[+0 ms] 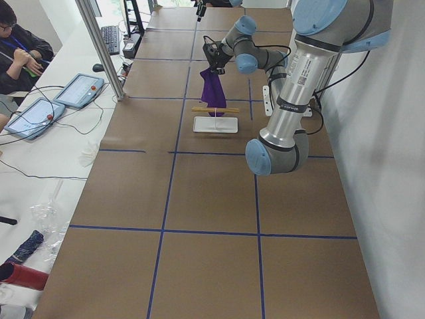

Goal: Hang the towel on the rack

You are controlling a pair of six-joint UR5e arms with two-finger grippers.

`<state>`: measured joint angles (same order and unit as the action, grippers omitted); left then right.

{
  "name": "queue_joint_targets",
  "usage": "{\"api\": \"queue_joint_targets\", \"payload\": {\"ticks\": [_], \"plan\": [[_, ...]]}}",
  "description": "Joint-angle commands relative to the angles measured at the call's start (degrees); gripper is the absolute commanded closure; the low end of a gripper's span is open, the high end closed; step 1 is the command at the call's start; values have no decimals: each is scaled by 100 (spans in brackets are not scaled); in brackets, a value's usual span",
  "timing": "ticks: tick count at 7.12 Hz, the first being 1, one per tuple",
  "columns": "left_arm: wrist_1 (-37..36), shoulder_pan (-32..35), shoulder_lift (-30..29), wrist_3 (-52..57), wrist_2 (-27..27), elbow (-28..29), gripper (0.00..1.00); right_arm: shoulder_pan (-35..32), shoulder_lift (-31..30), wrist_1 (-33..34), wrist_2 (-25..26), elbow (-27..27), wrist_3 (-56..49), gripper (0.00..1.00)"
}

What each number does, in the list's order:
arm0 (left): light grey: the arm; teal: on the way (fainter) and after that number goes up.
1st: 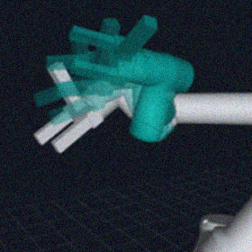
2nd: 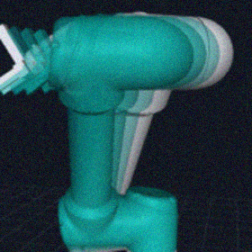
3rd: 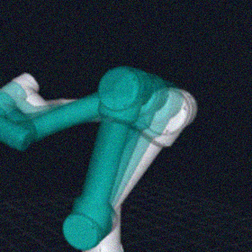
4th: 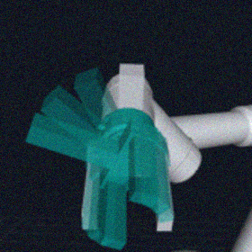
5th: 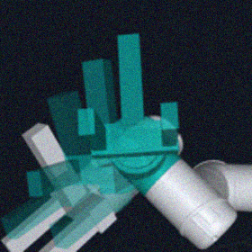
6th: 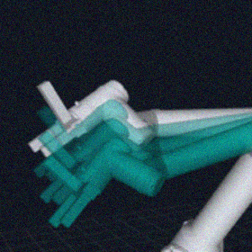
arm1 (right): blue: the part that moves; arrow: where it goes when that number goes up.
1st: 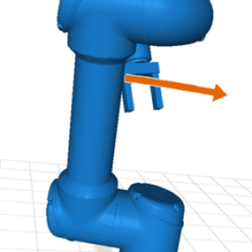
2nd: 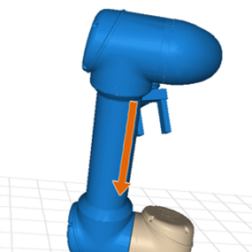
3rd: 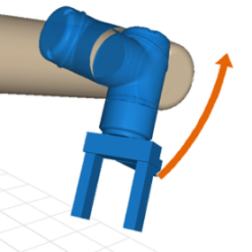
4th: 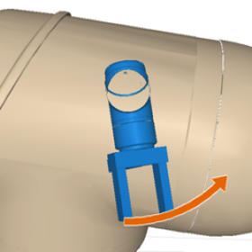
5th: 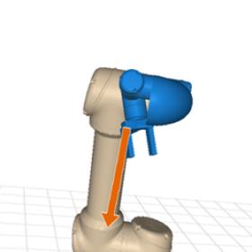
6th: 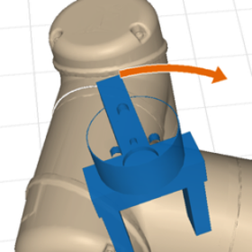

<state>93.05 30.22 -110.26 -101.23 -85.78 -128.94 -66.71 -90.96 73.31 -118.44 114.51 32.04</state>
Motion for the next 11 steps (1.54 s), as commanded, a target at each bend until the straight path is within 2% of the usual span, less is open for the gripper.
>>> {"api": "queue_joint_targets", "payload": {"ticks": [1,3,6,7,8,11], "plan": [[-7,28,713,270,209,-34,100,-421,-9,263,-703,-269,-336,0],[2,37,1198,543,483,1,100,-483,-36,350,-715,-297,-418,0],[11,11,1209,543,667,159,100,-536,-27,377,-715,-411,-426,0],[2,-7,1192,535,694,237,58,-562,-10,377,-715,-473,-470,0],[11,-33,1183,535,851,360,1,-658,-9,386,-724,-543,-627,0],[-15,37,1226,1111,844,432,0,-1019,-18,386,-996,-964,-1110,0]]}}
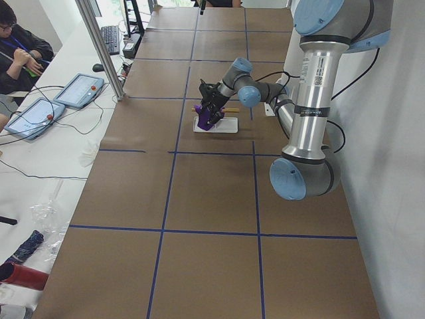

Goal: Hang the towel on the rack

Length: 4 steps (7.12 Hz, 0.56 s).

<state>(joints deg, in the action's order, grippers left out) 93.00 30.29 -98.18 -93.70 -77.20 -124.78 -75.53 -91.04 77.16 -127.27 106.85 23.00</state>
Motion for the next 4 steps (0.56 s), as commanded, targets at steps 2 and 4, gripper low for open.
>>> {"api": "queue_joint_targets", "payload": {"ticks": [2,4], "plan": [[-54,230,36,1445,-75,67,0,-365,-28,419,-44,-436,-1092,0],[-46,1465,27,3252,-1195,278,0,-638,-10,1131,-9,-690,-2189,0]]}}
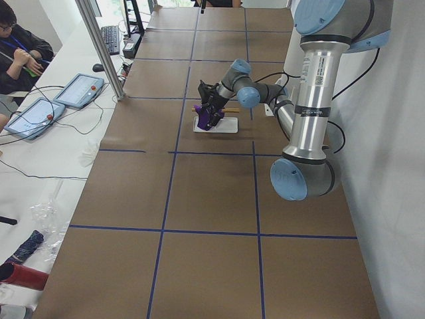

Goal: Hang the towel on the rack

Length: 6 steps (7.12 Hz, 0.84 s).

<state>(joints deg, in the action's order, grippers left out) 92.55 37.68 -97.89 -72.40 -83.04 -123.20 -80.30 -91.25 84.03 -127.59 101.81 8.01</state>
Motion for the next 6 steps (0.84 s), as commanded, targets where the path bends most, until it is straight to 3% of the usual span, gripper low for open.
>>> {"api": "queue_joint_targets", "payload": {"ticks": [1,2,4,6], "plan": [[-9,1298,-20,1932,-1026,390,0,-283,-7,526,14,-423,-1113,0],[-9,1991,-89,3054,-1648,706,0,-467,10,544,-46,-712,-1369,0],[-9,3425,-90,5044,-3588,1671,0,-731,-50,614,-213,-900,-1363,0],[-454,4078,224,6224,-4463,2053,0,-741,-174,686,-478,-848,-1275,0]]}}
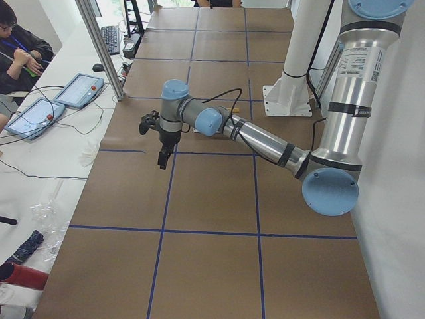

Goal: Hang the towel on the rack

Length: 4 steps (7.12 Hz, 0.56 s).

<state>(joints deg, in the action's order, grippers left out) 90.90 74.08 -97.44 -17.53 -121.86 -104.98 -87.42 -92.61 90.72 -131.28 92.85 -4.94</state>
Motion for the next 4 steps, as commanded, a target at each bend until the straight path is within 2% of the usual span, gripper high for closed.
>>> {"api": "queue_joint_targets", "payload": {"ticks": [1,2,3,4], "plan": [[-640,858,381,1291,-680,241,0,-21,-73,25,-82,249,29,0],[-748,1140,549,1862,-690,441,0,-47,-56,94,-204,321,46,0],[-732,1413,655,2216,-708,774,0,-135,-82,113,-797,304,168,0],[-731,1433,665,2315,-716,1021,0,-161,-152,95,-1133,226,326,0]]}}
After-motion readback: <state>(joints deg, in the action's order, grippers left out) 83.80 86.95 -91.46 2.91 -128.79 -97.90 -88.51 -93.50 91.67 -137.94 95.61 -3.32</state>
